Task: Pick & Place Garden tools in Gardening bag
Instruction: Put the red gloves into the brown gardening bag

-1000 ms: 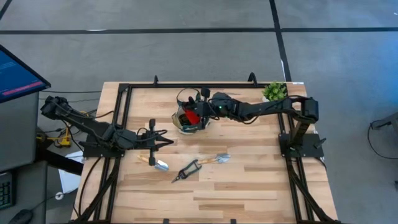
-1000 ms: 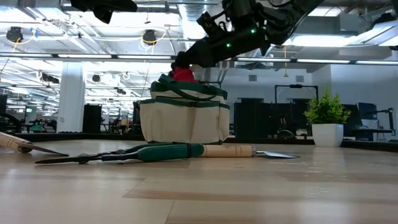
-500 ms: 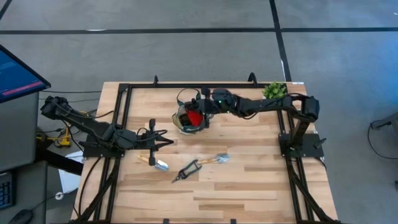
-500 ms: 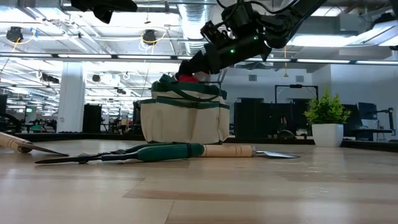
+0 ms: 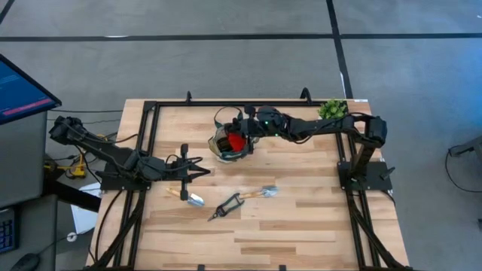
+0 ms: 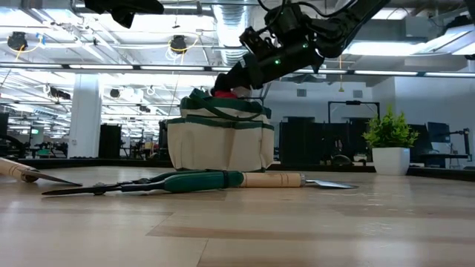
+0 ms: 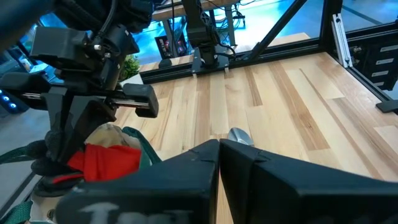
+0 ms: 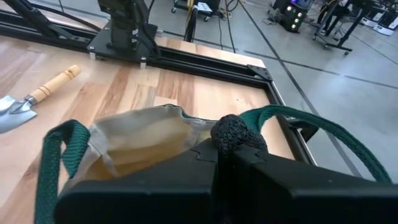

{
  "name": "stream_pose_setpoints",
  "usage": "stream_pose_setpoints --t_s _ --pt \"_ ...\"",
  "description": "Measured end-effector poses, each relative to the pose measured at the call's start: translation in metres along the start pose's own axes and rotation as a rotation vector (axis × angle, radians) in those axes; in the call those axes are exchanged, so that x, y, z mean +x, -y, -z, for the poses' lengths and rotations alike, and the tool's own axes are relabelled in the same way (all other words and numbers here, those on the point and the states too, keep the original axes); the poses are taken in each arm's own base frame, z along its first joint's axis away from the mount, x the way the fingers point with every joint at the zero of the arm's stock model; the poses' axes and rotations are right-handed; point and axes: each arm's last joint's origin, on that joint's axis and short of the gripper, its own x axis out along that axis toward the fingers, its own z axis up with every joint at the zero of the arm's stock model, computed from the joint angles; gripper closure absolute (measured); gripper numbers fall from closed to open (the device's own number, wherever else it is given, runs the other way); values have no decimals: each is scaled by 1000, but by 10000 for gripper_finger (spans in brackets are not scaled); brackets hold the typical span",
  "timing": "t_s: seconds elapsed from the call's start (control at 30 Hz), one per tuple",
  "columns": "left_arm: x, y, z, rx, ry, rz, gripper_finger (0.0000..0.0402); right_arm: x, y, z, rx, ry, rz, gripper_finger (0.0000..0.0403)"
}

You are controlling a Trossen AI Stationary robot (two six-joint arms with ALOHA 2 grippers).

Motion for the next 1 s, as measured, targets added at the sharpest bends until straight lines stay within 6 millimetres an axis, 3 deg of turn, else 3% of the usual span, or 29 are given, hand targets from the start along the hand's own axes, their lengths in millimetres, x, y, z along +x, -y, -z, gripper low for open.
stream_pose_setpoints --t_s 0.23,0.57,1.0 --pt "2 -3 -2 -17 22 -19 399 0 -1 0 -1 1 -5 403" --pt "40 -1 -3 10 111 58 399 0 -1 -1 2 3 -5 403" --pt "39 -4 -5 2 124 45 399 0 -1 -1 -2 4 -7 403"
